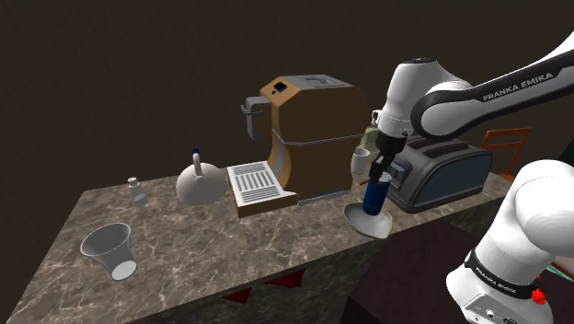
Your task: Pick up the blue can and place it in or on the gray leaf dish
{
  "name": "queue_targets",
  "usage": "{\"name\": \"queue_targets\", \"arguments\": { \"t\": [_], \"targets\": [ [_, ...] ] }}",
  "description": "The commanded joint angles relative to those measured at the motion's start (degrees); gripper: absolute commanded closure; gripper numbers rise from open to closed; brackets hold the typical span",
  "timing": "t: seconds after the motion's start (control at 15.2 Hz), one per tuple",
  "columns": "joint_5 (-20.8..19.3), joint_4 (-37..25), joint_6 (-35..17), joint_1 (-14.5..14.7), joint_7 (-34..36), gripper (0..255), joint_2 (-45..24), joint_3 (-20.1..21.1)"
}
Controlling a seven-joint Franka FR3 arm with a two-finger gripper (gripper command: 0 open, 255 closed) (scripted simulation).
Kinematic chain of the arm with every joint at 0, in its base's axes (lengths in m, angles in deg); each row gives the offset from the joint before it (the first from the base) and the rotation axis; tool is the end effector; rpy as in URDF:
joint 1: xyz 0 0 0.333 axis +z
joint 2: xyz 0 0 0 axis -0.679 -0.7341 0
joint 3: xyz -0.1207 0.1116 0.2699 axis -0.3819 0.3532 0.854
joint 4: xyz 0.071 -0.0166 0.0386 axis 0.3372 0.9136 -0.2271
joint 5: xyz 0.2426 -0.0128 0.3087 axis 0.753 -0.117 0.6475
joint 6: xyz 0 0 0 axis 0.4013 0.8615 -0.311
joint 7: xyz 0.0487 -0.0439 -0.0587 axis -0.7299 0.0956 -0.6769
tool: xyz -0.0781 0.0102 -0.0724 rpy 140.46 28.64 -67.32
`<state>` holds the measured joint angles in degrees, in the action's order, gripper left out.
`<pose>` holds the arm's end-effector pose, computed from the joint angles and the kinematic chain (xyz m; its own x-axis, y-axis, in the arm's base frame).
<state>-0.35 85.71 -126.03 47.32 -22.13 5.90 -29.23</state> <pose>0.3286 0.0056 0.3761 0.9962 0.0689 0.0525 0.0655 -0.9958 0.0635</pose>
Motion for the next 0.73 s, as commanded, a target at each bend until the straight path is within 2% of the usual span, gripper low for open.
{"name": "queue_targets", "arguments": {
  "t": [0.0,0.2,0.66],
  "targets": [
    [-0.2,1.0,-2.3,-0.1,0.1,255,-1.3,-0.1],
    [-0.5,2.1,-5.1,-0.2,0.3,255,-2.9,-0.1],
    [-0.5,2.1,-5.1,-0.2,0.3,255,-2.9,-0.1]
  ]
}}
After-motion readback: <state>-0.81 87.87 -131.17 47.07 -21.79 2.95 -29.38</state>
